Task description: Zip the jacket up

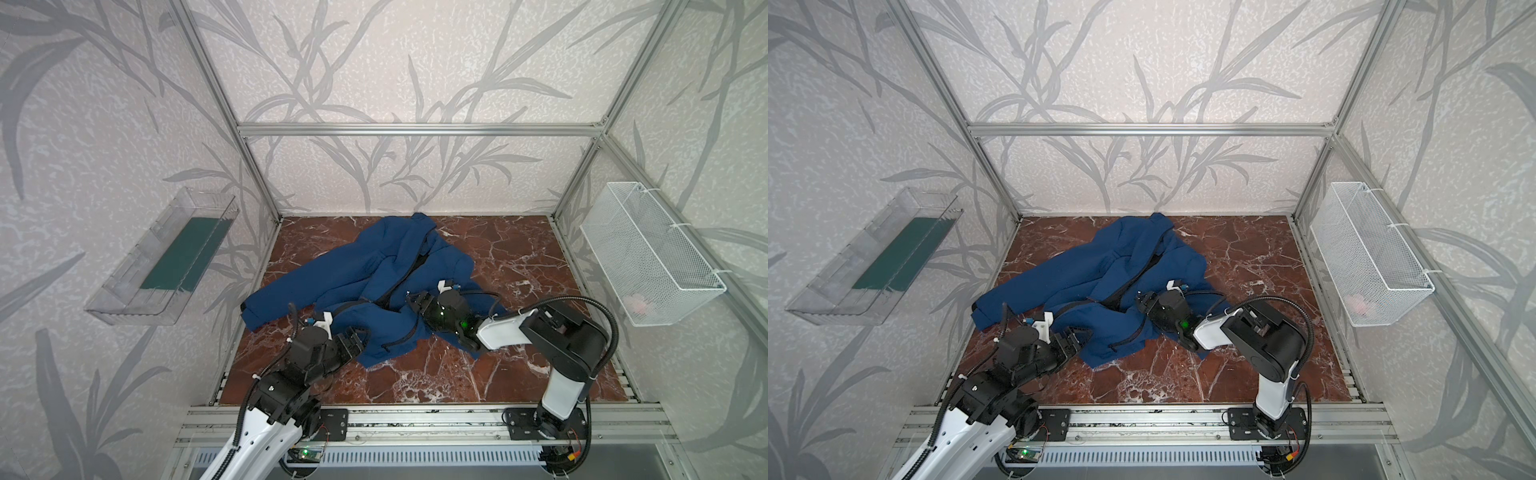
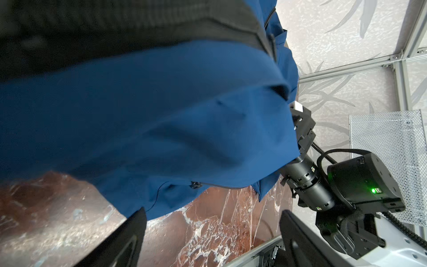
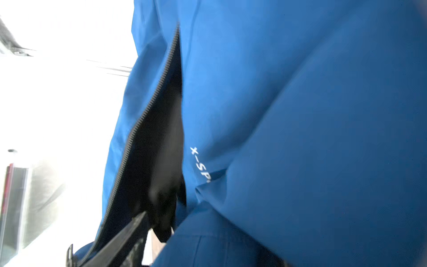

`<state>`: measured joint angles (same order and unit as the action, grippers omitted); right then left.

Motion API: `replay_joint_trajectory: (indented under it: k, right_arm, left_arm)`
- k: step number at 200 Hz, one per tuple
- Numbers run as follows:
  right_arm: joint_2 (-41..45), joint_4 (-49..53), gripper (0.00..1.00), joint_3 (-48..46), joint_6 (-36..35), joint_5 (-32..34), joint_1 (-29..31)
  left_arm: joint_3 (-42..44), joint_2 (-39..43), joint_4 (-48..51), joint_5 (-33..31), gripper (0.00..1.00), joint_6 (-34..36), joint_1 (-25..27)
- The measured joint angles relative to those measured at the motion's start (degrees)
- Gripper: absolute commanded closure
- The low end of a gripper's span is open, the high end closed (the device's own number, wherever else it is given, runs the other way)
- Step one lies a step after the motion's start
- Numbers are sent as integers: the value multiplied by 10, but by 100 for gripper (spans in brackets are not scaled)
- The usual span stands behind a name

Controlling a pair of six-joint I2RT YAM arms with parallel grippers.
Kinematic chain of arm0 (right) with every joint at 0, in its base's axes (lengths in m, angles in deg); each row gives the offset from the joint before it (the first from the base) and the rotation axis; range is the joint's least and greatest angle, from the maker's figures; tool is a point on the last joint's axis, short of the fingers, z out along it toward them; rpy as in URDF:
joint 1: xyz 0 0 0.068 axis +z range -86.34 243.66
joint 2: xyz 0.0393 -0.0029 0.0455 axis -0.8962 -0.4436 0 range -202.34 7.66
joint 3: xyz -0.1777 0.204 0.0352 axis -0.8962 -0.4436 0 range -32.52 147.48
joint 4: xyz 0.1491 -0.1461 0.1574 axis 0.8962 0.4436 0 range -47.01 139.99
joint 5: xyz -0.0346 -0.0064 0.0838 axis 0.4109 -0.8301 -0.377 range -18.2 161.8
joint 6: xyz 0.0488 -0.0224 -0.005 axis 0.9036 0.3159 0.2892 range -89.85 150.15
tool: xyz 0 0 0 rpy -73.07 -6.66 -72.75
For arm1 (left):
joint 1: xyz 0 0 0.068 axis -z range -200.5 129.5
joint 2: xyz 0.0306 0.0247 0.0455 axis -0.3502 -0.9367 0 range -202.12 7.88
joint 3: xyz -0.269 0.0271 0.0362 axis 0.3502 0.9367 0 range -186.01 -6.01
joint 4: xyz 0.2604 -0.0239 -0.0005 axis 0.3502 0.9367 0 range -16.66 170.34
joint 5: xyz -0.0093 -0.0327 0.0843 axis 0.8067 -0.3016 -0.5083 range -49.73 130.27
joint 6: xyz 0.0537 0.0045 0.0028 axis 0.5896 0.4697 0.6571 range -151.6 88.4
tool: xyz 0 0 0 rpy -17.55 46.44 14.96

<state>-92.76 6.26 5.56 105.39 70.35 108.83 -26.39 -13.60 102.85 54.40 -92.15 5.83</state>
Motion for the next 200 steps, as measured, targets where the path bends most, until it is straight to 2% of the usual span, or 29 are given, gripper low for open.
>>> replay_joint_trajectory:
  k: [29,52,67,84,95,109,115,151,167,200]
  right_arm:
    - [120,209,13,8,-56,0,-2]
    - [219,362,14,36,-109,5,-2]
    - [267,438,18,71,-143,2,-2]
    - [285,474,32,118,-171,-13,1]
    - [275,474,48,151,-184,-39,3]
    - [234,466,78,199,-197,-80,7]
    - [211,459,85,219,-201,-96,11]
    - [65,411,91,316,-219,-170,54]
    - [19,370,92,304,-209,-198,71]
    - [-56,323,93,230,-182,-233,96]
  left_arm:
    - [-46,-48,3,4,8,32,-3]
    - [-111,-62,46,2,6,66,-15]
    - [-158,-69,91,7,6,94,-44]
    - [-194,-87,123,29,6,122,-97]
    - [-198,-103,132,49,7,133,-136]
    - [-198,-122,143,73,7,144,-181]
    - [-198,-129,146,82,7,150,-201]
    - [-202,-154,169,136,7,186,-302]
    - [-203,-156,176,149,8,196,-321]
    - [-198,-148,187,162,8,203,-328]
